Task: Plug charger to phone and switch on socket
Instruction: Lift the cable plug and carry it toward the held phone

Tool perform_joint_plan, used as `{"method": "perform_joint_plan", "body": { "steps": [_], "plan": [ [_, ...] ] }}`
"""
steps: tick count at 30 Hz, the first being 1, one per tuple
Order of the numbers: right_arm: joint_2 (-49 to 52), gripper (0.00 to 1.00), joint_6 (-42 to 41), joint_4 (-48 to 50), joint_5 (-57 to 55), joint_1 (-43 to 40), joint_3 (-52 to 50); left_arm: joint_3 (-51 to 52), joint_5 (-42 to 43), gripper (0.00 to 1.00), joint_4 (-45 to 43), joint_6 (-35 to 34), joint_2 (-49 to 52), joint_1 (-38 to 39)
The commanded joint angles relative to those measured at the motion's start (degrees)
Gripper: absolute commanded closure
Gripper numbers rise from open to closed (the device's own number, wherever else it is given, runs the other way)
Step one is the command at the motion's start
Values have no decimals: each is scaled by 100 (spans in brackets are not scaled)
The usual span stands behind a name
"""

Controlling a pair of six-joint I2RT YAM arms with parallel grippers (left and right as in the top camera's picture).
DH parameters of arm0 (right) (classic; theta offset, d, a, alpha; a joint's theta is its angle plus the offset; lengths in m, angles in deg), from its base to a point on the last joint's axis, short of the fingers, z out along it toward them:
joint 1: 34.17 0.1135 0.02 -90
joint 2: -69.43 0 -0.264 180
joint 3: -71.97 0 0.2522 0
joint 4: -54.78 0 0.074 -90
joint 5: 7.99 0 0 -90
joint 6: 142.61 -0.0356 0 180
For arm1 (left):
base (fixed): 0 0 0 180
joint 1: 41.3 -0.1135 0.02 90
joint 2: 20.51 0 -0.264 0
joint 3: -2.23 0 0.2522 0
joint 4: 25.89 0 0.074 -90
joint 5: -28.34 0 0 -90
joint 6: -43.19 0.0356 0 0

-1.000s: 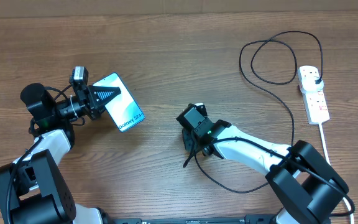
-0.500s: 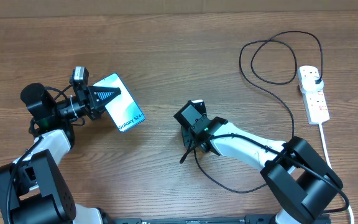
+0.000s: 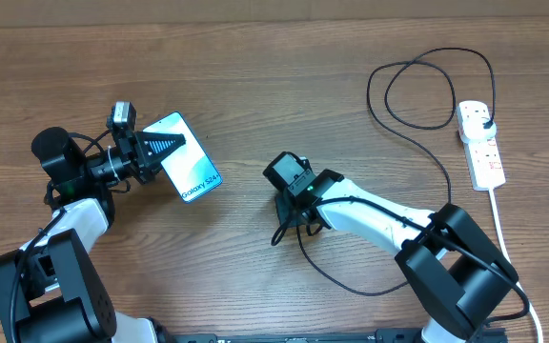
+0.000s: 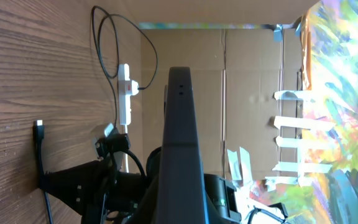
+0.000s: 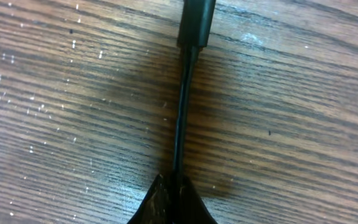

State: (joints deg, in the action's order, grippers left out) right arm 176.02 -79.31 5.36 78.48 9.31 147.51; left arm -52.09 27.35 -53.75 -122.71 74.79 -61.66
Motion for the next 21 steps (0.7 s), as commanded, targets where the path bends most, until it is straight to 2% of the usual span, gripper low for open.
{"method": "perform_joint_plan", "body": {
  "steps": [1,4,9,15,21],
  "plan": [
    [483,96,413,-136,702,37,-269,-83,151,96,-20,116,4,13],
    [245,96,422,-396,940,33,-238,-83,151,96,-20,136,4,13],
    [-706,96,426,-782,1484,33,-238,-83,151,96,-22,138,4,13],
    [-2238,96,796,-1023,2957,118,-245,-83,39,96,-22,138,4,33],
    [-3233,96,713,-1386,3521,435,-247,-85,-94,96,-129,192,4,485]
  ]
}}
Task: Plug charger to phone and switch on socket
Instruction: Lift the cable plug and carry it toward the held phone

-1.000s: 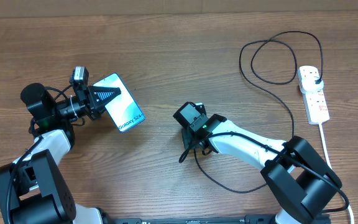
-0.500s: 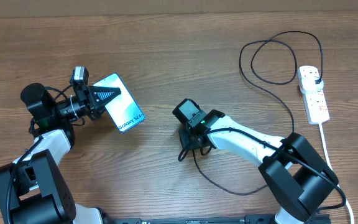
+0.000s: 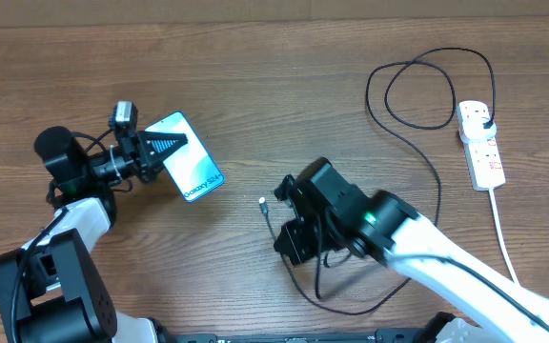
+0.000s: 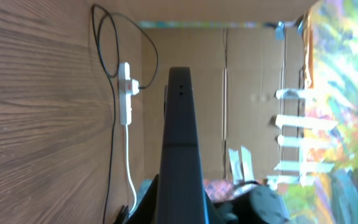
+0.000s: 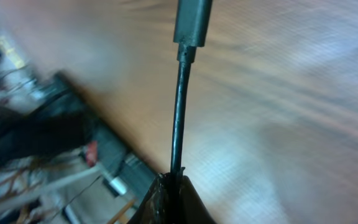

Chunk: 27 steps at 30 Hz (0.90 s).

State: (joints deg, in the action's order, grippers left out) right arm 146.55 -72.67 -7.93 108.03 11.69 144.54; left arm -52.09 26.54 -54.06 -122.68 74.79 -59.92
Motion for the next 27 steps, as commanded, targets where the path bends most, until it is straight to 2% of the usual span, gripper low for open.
{"method": "perform_joint_plan", "body": {
  "steps": [1,7,17,27],
  "plan": [
    [-376,96,7,-61,562,278,50,-83,-15,96,-162,234,4,420],
    [-509,96,-269,-2,551,632,46,-85,-254,96,-601,260,4,892],
    [-509,96,-284,94,39,632,46,-85,85,96,-610,232,4,907],
    [-509,96,-289,446,61,632,46,-85,229,96,-610,-9,2,1049]
  ]
}}
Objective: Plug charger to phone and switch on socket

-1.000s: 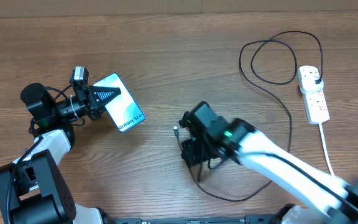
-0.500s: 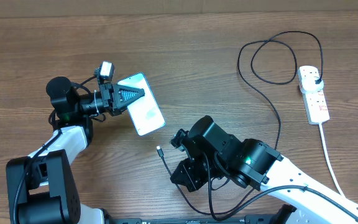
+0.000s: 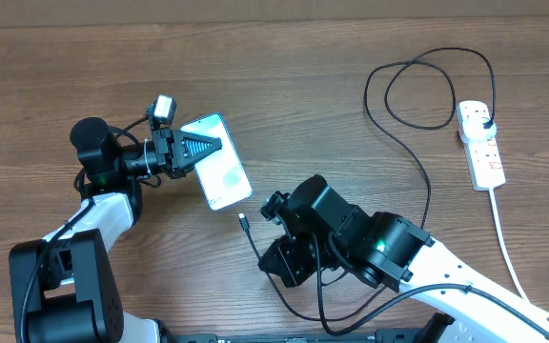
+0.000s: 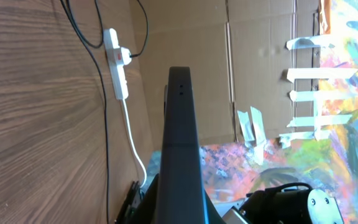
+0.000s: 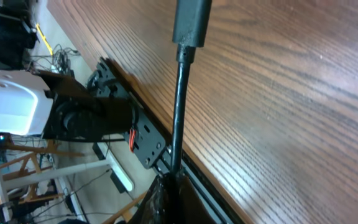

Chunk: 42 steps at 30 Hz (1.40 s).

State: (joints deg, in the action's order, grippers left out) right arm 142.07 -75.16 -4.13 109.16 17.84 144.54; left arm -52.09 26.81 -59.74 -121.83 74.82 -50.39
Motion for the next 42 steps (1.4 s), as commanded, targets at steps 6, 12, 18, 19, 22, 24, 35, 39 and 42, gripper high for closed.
{"method": "perform_joint_plan", "body": {
  "steps": [6,12,18,19,22,24,35,39,42],
  "plan": [
    [-61,96,-131,74,-55,17,46,-85,201,96,-42,-192,0,197],
    [-61,96,-168,66,-52,17,46,-85,199,96,-42,-240,2,249],
    [-57,96,-192,68,-7,17,46,-85,188,96,-42,-505,2,249],
    [-57,96,-192,63,-9,17,46,-85,186,96,-44,-566,2,249],
    [-57,96,-192,63,-11,17,46,-85,188,96,-44,-603,0,249],
    [-57,96,-190,61,-17,17,46,-85,203,96,-44,-601,2,249],
    [-59,96,-184,-315,-614,17,48,-85,81,95,-44,-468,0,280],
    [-57,96,-96,-339,-704,131,50,-85,-17,96,-42,-468,2,286],
    [-59,96,-103,-341,-920,304,52,-85,-52,96,-44,-463,2,345]
  ]
}}
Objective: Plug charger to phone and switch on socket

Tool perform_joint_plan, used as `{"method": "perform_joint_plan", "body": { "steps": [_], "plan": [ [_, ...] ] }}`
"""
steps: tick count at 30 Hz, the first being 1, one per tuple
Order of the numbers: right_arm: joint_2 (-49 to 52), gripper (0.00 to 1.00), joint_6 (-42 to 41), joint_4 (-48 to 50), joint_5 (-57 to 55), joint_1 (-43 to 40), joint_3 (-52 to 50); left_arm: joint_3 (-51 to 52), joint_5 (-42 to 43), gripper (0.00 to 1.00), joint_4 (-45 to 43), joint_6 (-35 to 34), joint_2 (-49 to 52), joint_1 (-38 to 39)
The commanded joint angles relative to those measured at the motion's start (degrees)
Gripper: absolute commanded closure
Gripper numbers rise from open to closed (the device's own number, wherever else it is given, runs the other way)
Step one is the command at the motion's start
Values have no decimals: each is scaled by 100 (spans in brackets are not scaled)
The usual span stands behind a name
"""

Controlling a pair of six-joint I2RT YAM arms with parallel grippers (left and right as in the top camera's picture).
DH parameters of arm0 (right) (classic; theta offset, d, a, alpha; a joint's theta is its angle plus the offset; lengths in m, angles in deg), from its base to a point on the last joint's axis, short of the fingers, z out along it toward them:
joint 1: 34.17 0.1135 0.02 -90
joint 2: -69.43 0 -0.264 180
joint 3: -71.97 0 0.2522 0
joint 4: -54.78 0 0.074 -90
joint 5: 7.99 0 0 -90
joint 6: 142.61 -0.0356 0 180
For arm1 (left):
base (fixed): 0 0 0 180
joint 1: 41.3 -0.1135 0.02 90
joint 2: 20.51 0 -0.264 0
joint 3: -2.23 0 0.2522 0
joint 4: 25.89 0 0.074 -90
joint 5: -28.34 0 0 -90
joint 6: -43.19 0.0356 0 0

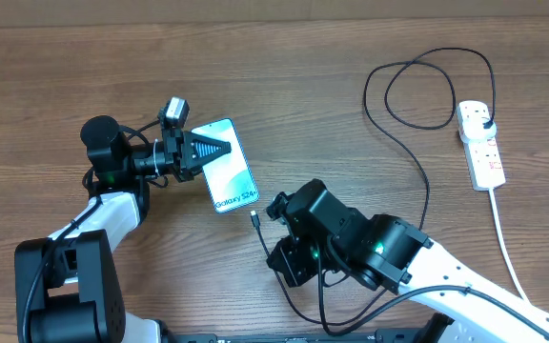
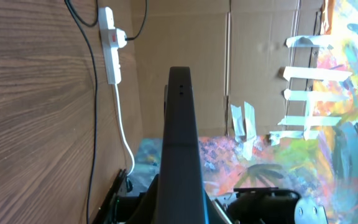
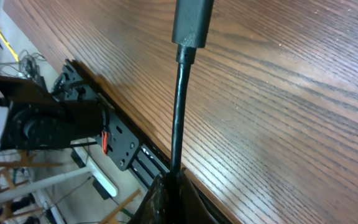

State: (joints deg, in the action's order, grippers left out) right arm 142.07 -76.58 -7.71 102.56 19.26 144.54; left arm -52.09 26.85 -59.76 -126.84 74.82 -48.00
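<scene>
A white-screened phone (image 1: 229,165) is held off the table, tilted, by my left gripper (image 1: 201,151), which is shut on its upper end. In the left wrist view the phone (image 2: 180,143) shows edge-on as a dark slab. My right gripper (image 1: 276,232) is shut on the black charger cable (image 3: 179,118), with the plug (image 1: 254,219) sticking out just right of the phone's lower end, apart from it. The plug's body (image 3: 192,23) fills the top of the right wrist view. The white socket strip (image 1: 480,143) lies at the far right with the charger's adapter (image 1: 476,118) in it.
The black cable (image 1: 417,105) loops across the right half of the wooden table (image 1: 303,86) from the strip to my right arm. The strip's white lead (image 1: 509,250) runs off the near right edge. Cardboard walls stand behind the table.
The phone in my left gripper has shifted slightly right and down. My right gripper has brought the plug up nearer the phone's lower end.
My left gripper held the phone at the left while my right gripper was shut on the cable low on the table. The right arm then stood raised with the plug lifted. Both have since come towards each other near the middle.
</scene>
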Motion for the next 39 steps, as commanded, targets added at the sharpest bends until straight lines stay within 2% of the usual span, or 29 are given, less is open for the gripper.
{"method": "perform_joint_plan", "body": {
  "steps": [1,10,17,39],
  "plan": [
    [-59,96,39,20,-295,208,55,-85,-57,96,-39,61,2,136],
    [-59,96,39,4,-304,240,55,-85,-199,96,66,551,2,256],
    [-59,96,44,-247,-555,245,59,-85,-468,96,1141,1408,2,308],
    [-35,96,649,-103,-811,245,59,-85,-470,96,1158,1537,2,450]
  ]
}}
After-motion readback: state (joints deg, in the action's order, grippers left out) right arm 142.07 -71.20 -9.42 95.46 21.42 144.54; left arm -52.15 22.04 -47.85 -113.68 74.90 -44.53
